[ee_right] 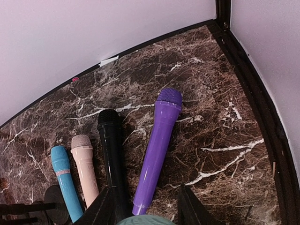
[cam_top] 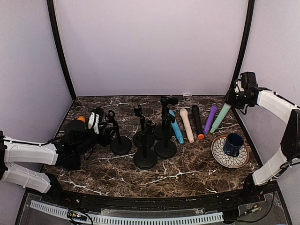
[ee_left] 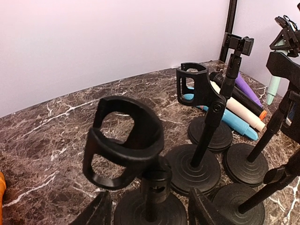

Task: Remove the microphone from the stand
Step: Place the microphone at the corner of the board.

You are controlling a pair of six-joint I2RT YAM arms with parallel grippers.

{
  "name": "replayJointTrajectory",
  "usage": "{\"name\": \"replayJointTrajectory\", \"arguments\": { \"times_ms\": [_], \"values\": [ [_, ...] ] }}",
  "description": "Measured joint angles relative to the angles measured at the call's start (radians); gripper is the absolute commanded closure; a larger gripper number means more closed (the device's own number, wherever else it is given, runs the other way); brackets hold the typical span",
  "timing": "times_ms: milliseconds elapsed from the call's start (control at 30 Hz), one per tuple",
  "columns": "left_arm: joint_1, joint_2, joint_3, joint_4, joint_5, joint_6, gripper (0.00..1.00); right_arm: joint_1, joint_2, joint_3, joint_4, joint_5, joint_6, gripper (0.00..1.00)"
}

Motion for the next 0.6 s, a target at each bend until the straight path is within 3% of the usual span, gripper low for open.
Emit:
{"name": "replayJointTrajectory", "arguments": {
  "times_ms": [167,367,600],
  "values": [
    [0.053,-0.129,0.098,-0.333,0.04,-0.054,0.42,-0.059,0.062,-0.007,0.005,-0.036,0.0,0.85],
    [0.155,-0.159,0.314,-0.657,0.151,-0.092,0.35,-0.125,0.157,-0.014,0.071,-0.101,0.032,0.72],
    [0.38,-0.098,0.518,-0.872,0.331,-0.051,0.33,-0.154,0.278,-0.014,0.161,-0.192,0.101,0.57]
  ]
}}
